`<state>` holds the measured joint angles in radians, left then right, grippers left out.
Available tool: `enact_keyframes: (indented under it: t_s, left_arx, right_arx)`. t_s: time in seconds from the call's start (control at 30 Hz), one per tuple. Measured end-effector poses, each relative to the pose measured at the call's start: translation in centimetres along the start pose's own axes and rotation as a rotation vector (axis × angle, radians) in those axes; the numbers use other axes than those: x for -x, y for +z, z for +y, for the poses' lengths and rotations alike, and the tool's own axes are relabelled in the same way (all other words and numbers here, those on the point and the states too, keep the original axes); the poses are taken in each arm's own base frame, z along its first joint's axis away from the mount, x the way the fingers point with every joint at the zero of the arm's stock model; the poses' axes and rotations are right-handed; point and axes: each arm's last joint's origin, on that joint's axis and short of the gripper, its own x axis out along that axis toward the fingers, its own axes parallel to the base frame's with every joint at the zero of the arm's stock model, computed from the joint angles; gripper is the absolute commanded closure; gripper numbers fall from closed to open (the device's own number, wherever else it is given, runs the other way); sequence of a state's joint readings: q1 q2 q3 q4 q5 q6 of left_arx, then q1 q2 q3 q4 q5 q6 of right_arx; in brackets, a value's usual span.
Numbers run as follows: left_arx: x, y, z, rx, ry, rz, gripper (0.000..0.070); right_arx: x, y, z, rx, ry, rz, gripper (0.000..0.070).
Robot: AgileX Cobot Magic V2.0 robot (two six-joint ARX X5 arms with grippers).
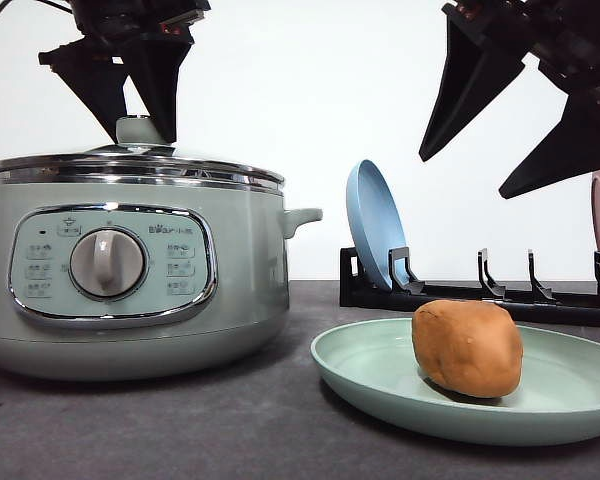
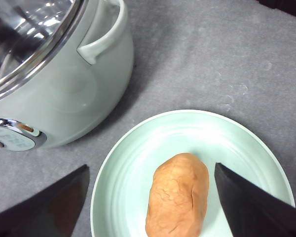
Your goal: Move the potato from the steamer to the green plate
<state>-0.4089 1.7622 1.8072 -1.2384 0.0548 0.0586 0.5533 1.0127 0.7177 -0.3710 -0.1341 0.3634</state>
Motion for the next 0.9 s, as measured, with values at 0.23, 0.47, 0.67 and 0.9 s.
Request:
enact_keyframes:
  t_s: [0.23,0.47,0.67,0.9]
  left_arx:
    - [-0.3,0.2,-0.7,-0.028,0.049,0.004,0.0700]
    - [-0.3,0.2,-1.2,-0.040,0.059,0.002,0.0700]
    - [-0.3,0.2,-1.2,-0.037,0.059,0.006,0.0471]
    - [-0.3,0.1,-1.4,-0.040,0.070,0.013,0.0249]
  right_arx:
    - [0.0,0.0,0.0,0.016,0.000,0.000,0.0188]
    - [0.0,0.0,0.0,0.026,-0.001,0.002,0.0188]
    - [0.0,0.0,0.0,0.026,0.003,0.003,0.0188]
    - [0.0,-0.1,0.1,0.026,0.035,0.015,0.0188]
